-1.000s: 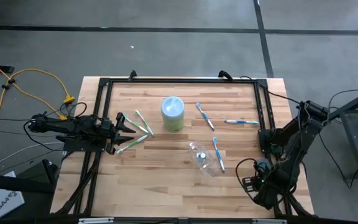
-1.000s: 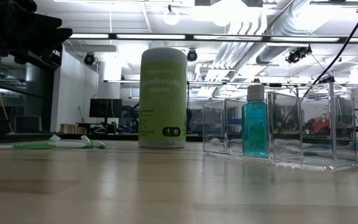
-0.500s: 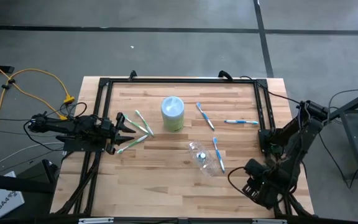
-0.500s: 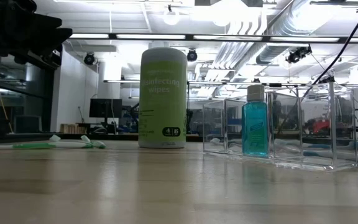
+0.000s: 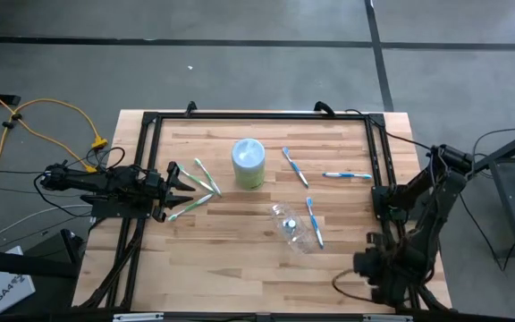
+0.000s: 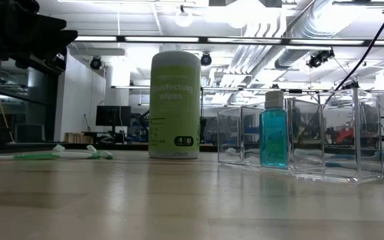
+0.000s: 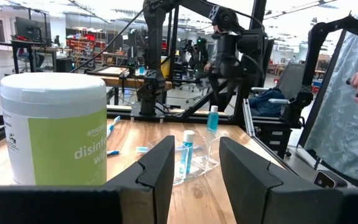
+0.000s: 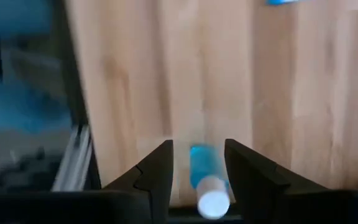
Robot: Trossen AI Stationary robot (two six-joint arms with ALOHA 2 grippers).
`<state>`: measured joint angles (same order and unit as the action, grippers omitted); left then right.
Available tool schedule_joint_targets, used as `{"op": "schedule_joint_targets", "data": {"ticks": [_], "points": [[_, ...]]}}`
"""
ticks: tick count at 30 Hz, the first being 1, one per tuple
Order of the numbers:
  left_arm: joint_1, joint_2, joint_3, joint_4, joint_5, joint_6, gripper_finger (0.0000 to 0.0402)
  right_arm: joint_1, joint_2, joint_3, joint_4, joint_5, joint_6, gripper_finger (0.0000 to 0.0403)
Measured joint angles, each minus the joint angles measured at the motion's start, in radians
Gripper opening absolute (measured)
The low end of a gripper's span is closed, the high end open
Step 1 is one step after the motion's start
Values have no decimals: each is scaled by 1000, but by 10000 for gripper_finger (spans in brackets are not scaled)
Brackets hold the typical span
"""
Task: Pick & Place toothbrushing station
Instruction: Put the mouthwash into the transparent organizer
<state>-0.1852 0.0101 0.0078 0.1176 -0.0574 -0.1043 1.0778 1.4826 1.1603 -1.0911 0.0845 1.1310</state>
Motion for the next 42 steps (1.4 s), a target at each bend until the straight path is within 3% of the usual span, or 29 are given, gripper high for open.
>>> {"op": "schedule_joint_targets", "data": {"ticks": [8, 26, 33, 42], "points": [[0, 0, 0, 0, 0, 0, 124, 126, 0, 0, 12, 19, -234, 143], [0, 0, 0, 0, 0, 0, 124, 158, -1, 2, -17, 0, -392, 186], [0, 0, 0, 0, 0, 0, 124, 158, -1, 2, -27, -1, -386, 203], [0, 0, 0, 0, 0, 0, 124, 104, -1, 1, -33, -12, -243, 204]]}}
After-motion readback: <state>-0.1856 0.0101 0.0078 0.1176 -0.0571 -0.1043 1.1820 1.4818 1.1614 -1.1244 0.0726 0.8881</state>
